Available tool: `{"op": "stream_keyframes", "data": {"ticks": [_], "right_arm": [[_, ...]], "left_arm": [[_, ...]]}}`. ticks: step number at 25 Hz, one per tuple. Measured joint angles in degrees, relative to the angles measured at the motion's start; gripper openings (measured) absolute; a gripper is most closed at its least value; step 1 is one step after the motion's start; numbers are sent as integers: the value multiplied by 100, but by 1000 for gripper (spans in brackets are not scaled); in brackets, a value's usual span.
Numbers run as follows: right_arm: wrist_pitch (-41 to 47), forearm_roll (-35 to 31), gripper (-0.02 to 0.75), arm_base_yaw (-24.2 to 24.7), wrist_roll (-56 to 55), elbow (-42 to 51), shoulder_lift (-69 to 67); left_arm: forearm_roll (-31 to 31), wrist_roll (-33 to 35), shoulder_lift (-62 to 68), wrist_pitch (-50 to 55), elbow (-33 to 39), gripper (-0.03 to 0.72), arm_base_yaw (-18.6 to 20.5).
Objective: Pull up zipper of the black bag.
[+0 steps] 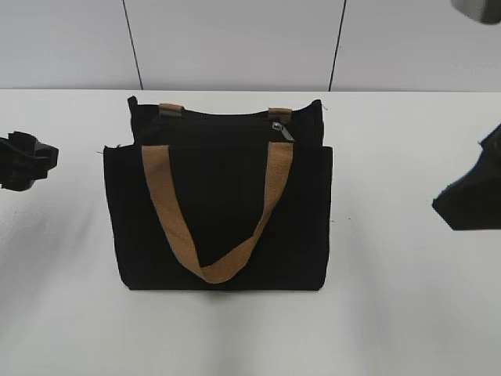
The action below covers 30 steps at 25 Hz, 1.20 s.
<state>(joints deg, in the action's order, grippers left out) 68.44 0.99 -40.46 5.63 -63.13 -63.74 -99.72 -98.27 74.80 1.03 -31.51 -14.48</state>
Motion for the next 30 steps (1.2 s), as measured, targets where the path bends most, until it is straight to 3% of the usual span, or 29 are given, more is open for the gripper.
{"op": "stream_keyframes", "data": {"ticks": [5,8,10,13,20,26,30], "right_arm": [[-26,0,568,0,-182,501,298],[-57,5,568,0,-315,693,449],[-70,5,568,0,-350,793,533],[-95,5,568,0,-364,990,707],[-63,-30,568,0,-314,1268,1254],[97,-150,568,0,99,1276,1852],[108,-168,568,0,302,1410,2198]], "left_arm": [[0,241,44,397,0,498,-7],[375,985,147,797,0,498,-6],[1454,2044,127,1051,0,498,-126],[3182,3836,-28,2118,-36,498,-825],[5602,5565,-991,3506,-321,497,-2273],[8413,7839,-2439,4609,-856,497,-2680],[9427,8805,-3551,5688,-877,497,-2692]]}}
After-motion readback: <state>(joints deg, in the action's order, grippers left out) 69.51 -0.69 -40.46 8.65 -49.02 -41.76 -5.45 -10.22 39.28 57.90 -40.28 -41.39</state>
